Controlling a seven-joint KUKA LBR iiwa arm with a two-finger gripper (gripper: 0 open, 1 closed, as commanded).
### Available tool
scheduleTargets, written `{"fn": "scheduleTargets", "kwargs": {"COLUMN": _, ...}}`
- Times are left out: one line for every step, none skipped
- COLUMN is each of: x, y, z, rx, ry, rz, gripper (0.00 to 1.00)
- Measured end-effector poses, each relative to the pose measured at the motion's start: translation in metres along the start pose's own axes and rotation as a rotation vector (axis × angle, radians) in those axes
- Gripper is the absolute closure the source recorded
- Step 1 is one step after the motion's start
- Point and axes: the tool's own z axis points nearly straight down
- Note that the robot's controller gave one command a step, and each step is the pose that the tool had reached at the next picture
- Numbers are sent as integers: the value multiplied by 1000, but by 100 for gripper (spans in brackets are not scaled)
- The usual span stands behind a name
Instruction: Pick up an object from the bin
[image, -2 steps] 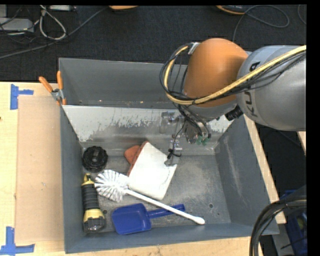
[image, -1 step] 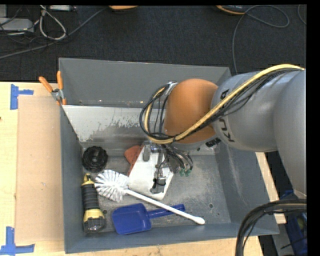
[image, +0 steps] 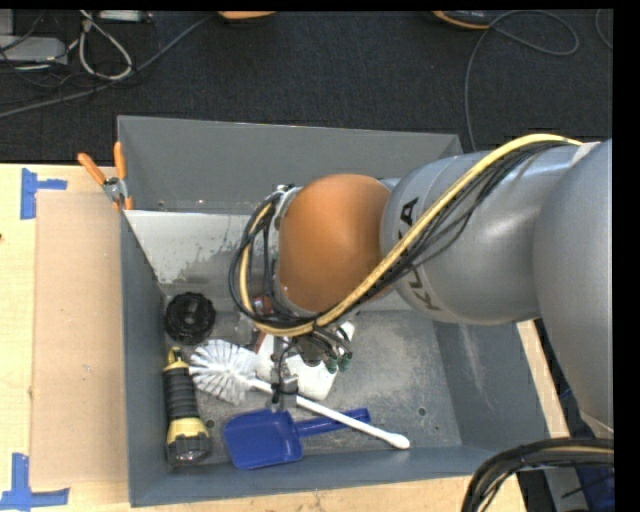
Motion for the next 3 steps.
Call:
{"fn": "scheduleTargets", "kwargs": {"x": 12, "y": 13, "z": 25, "rx": 4, "ry": 16, "rz": 178, "gripper": 0}}
{"fn": "scheduleTargets", "kwargs": {"x": 14, "y": 9, "z": 60, "rx": 3, "ry": 6, "rz": 50, "gripper": 0}}
{"fn": "scheduleTargets", "kwargs": {"x": -2, "y": -4, "z": 84, "rx": -2, "ry": 3, "rz": 330, "gripper": 100}}
